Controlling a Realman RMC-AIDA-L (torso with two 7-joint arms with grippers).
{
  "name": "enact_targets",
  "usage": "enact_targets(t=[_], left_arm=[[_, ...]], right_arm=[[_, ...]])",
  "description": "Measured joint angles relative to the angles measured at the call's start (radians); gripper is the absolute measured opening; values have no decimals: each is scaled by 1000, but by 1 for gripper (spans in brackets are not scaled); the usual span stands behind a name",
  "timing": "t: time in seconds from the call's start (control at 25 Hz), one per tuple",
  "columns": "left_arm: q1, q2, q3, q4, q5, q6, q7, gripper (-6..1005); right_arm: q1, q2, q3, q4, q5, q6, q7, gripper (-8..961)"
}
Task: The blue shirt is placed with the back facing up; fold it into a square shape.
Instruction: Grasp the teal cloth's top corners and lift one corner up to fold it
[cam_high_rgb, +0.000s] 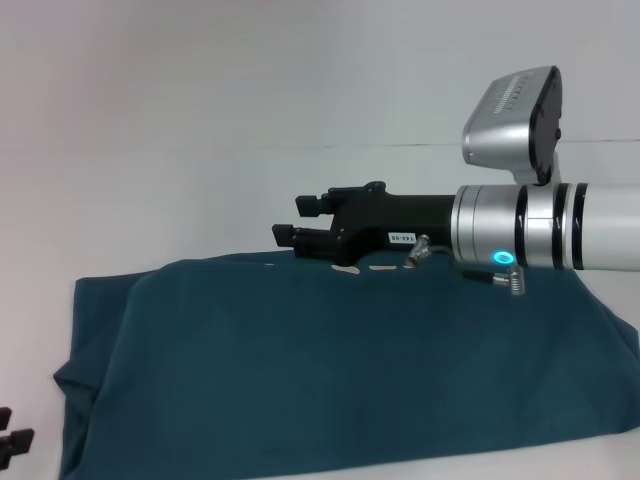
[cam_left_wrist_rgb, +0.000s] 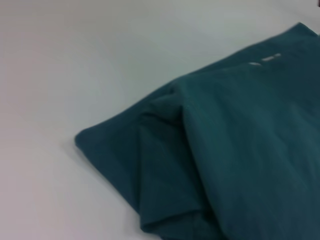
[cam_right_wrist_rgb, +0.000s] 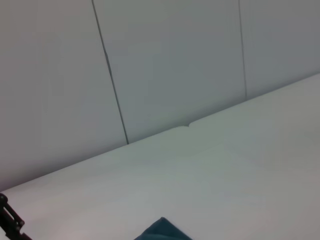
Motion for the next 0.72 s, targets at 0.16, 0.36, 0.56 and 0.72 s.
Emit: enact_targets(t=[0.16,0.36,0.56,0.72], left_arm=[[-3,0,26,-10,14,9,18,395],[-16,0,97,-17,32,-5,13,395],[-29,-1,134,-27,45,-15,13,394],[-33,-1,164,-30,87,-13,17,394]], right_arm=[[1,1,-10,3,5,9,23,559],[-4,3,-12,16,8,19,29,558],[-12,3,-5,33,8,26,27,558],[-14,4,-1,44,10,37,21,558]])
